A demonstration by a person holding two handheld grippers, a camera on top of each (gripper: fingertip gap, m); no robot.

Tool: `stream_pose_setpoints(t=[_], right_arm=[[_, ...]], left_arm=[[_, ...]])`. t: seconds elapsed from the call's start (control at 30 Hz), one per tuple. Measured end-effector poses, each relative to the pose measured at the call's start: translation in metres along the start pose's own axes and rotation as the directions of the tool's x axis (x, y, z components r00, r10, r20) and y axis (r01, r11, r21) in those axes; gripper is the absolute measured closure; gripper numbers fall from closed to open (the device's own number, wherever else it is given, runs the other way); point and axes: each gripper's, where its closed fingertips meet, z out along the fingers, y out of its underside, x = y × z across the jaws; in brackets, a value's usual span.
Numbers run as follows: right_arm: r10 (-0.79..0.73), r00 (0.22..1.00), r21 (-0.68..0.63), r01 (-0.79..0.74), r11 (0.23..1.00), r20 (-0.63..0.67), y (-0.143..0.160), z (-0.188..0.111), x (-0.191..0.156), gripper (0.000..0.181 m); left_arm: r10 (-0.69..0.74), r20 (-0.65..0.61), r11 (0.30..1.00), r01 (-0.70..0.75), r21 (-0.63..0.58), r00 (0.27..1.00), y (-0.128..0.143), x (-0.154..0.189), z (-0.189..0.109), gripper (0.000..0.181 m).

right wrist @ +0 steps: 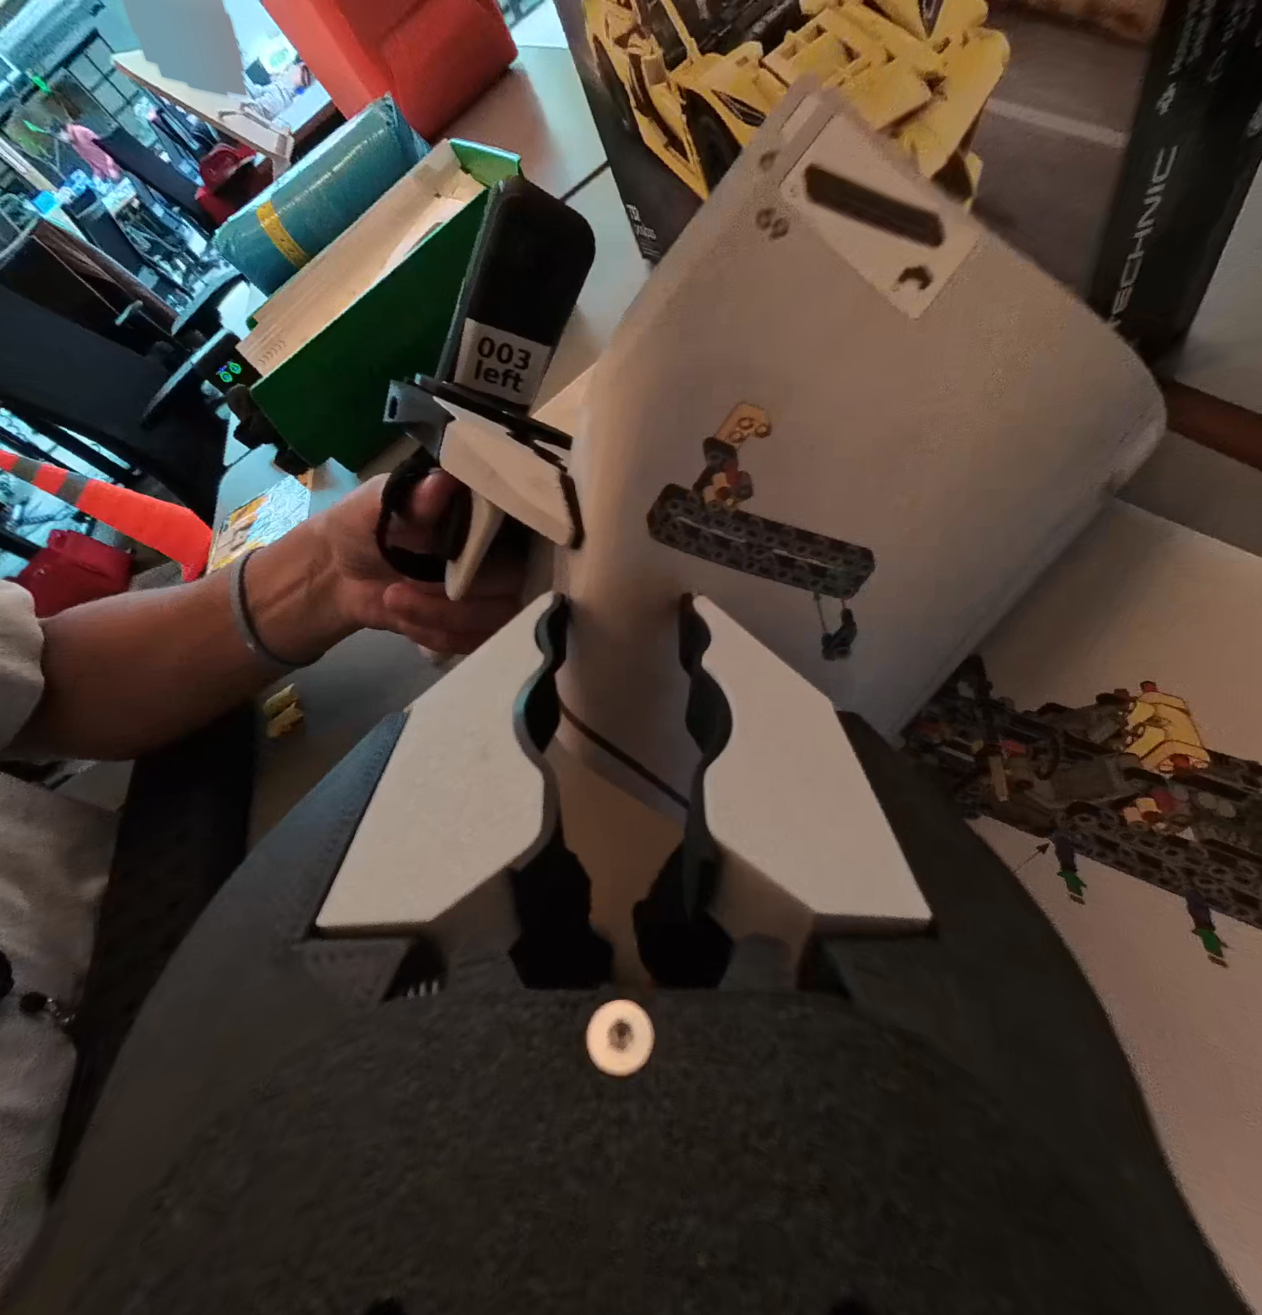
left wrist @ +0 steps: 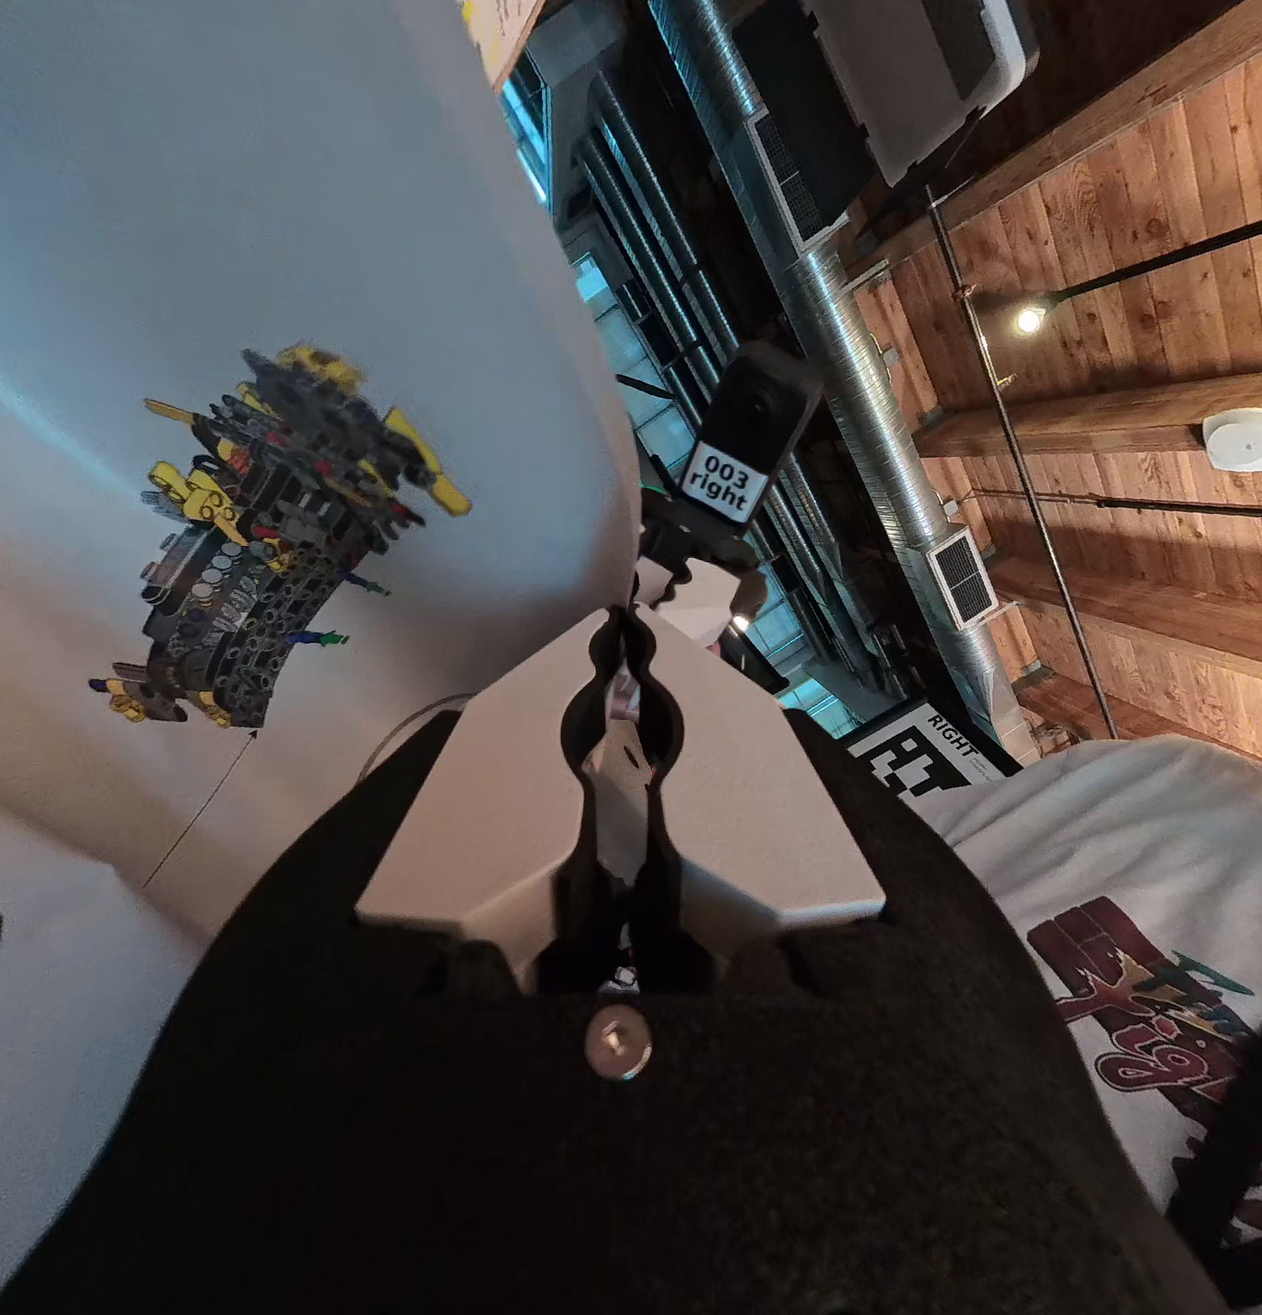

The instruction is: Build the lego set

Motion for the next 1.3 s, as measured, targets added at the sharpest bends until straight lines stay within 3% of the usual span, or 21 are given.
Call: stream_pose_setpoints(t=[0.17, 0.4, 0.5, 0.6, 0.67, 0.77, 0.8, 0.9, 0.97, 1.03, 1.13, 1.23, 1.3], right_arm=[[0.038, 0.999, 0.033, -0.039, 0.999, 0.026, -0.001, -0.002, 0.001, 0.170], [0.130, 0.988, 0.129, -0.140, 0.982, 0.085, -0.009, -0.018, 0.009, 0.173], [0.162, 0.987, 0.171, -0.161, 0.972, 0.009, -0.009, -0.039, 0.032, 0.175], [0.197, 0.948, 0.157, -0.161, 0.974, -0.251, 0.006, -0.077, 0.081, 0.170], [0.177, 0.865, 0.110, -0.142, 0.984, -0.469, 0.020, -0.113, 0.109, 0.155], [-0.012, 0.726, -0.006, 0.010, 1.000, -0.688, 0.019, -0.148, 0.117, 0.150], [-0.068, 0.715, -0.044, 0.052, 0.998, -0.695, 0.017, -0.144, 0.111, 0.151], [-0.174, 0.818, -0.171, 0.095, 0.981, -0.547, 0.034, -0.084, 0.093, 0.160], [-0.218, 0.846, -0.274, 0.089, 0.958, -0.487, 0.057, -0.051, 0.100, 0.181], [-0.246, 0.858, -0.341, 0.089, 0.936, -0.451, 0.069, -0.031, 0.109, 0.181], [-0.310, 0.825, -0.421, 0.097, 0.902, -0.473, 0.076, -0.024, 0.126, 0.181], [-0.240, 0.847, -0.381, 0.049, 0.923, -0.475, 0.076, -0.024, 0.127, 0.181], [-0.228, 0.850, -0.369, 0.043, 0.928, -0.476, 0.077, -0.024, 0.126, 0.181]], left_arm=[[-0.007, -0.007, 1.000, 0.007, -0.004, 1.000, 0.001, 0.001, 0.002, 0.176], [0.014, 0.022, 1.000, -0.014, -0.010, 1.000, 0.000, -0.003, -0.001, 0.181], [0.007, 0.084, 1.000, -0.005, -0.028, 0.996, -0.001, -0.011, -0.010, 0.181], [-0.014, 0.228, 0.997, 0.031, -0.068, 0.974, -0.009, -0.018, -0.044, 0.181], [0.001, 0.341, 0.994, 0.036, -0.102, 0.940, -0.013, -0.018, -0.082, 0.181], [0.046, 0.521, 0.987, 0.042, -0.156, 0.852, -0.013, -0.017, -0.149, 0.181], [0.069, 0.580, 0.980, 0.054, -0.192, 0.811, -0.011, -0.019, -0.171, 0.181], [0.144, 0.727, 0.949, 0.114, -0.292, 0.671, -0.010, -0.030, -0.225, 0.181], [0.175, 0.775, 0.927, 0.164, -0.338, 0.607, -0.009, -0.038, -0.246, 0.181], [0.215, 0.808, 0.904, 0.202, -0.378, 0.549, -0.005, -0.047, -0.262, 0.181], [0.254, 0.837, 0.887, 0.229, -0.401, 0.484, -0.001, -0.056, -0.275, 0.181], [0.306, 0.867, 0.873, 0.248, -0.421, 0.393, 0.002, -0.063, -0.292, 0.181], [0.307, 0.872, 0.868, 0.263, -0.421, 0.382, 0.005, -0.064, -0.294, 0.181]])
